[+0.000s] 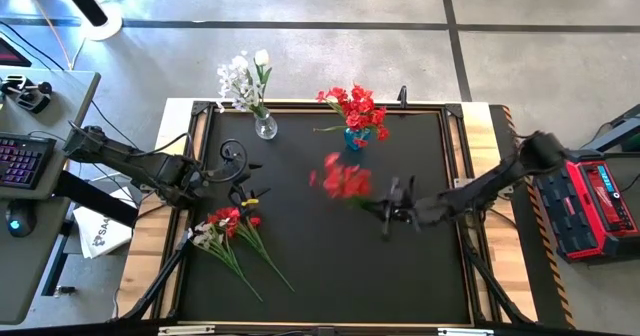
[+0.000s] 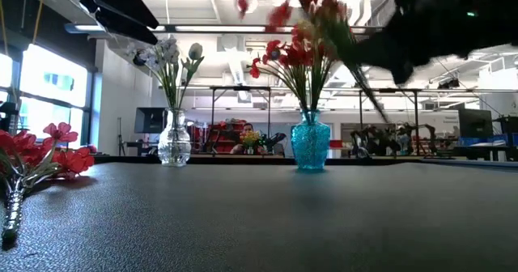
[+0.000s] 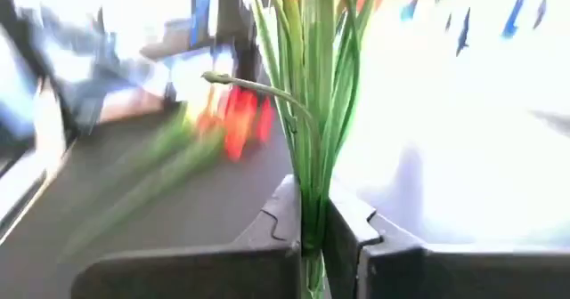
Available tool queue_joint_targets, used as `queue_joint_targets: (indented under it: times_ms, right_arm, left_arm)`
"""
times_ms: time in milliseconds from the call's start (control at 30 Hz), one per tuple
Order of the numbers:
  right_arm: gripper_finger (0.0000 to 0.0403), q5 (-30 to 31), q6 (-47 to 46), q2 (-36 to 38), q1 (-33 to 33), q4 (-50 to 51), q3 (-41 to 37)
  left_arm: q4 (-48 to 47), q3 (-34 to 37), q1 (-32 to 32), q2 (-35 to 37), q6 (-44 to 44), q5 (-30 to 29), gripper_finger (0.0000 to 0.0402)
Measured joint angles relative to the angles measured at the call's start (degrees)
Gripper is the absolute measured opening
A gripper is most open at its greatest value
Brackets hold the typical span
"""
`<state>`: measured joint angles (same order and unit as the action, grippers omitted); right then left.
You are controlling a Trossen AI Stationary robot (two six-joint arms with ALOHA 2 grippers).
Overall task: Sort flowers into vase by color
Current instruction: Put the right red flowers into the blue vase
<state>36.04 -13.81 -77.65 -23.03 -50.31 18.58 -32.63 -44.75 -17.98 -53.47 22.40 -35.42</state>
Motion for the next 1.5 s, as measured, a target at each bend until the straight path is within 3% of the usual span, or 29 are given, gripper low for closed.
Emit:
queue_joint_targets:
  times_ms: [100, 200, 367, 500, 800, 1000, 1267, 1500]
  right_arm:
    - [0.0003, -2.2, 16.7, -2.7, 3.9, -23.2, -3.2]
    - [0.0003, -10.5, 28.0, -5.0, 9.2, -34.0, -2.7]
    - [0.0007, -12.8, 32.4, -5.7, 17.7, -30.5, 3.3]
    - [0.0002, -18.7, 35.8, -5.6, 24.5, -34.3, 4.6]
    - [0.0000, -20.3, 34.5, -9.2, 36.9, -39.4, 6.9]
    - [0.0000, -19.9, 36.4, -15.1, 40.4, -39.6, 12.4]
    - [0.0000, -14.1, 37.0, -17.8, 40.8, -39.1, 10.9]
    - [0.0000, -13.9, 32.0, -17.8, 40.8, -34.1, 10.5]
  left_arm:
    - [0.4, 0.0, 0.0, 0.0, 0.0, 0.0, 0.0323]
    - [1.1, 0.0, 0.0, 0.0, 0.0, -0.3, 0.0323]
    - [1.3, 0.0, 0.0, -0.3, 0.0, -2.6, 0.0323]
    - [2.2, 0.0, 0.0, -1.5, 0.0, -4.5, 0.0323]
    - [3.7, 0.0, 0.0, -4.3, -0.1, -5.5, 0.0323]
    - [4.1, 0.0, 0.0, -5.5, -0.1, -5.7, 0.0323]
    - [4.1, 0.0, 0.0, -5.8, -0.1, -5.7, 0.0323]
    - [4.3, 0.0, 0.0, -5.8, 0.0, -5.7, 0.0323]
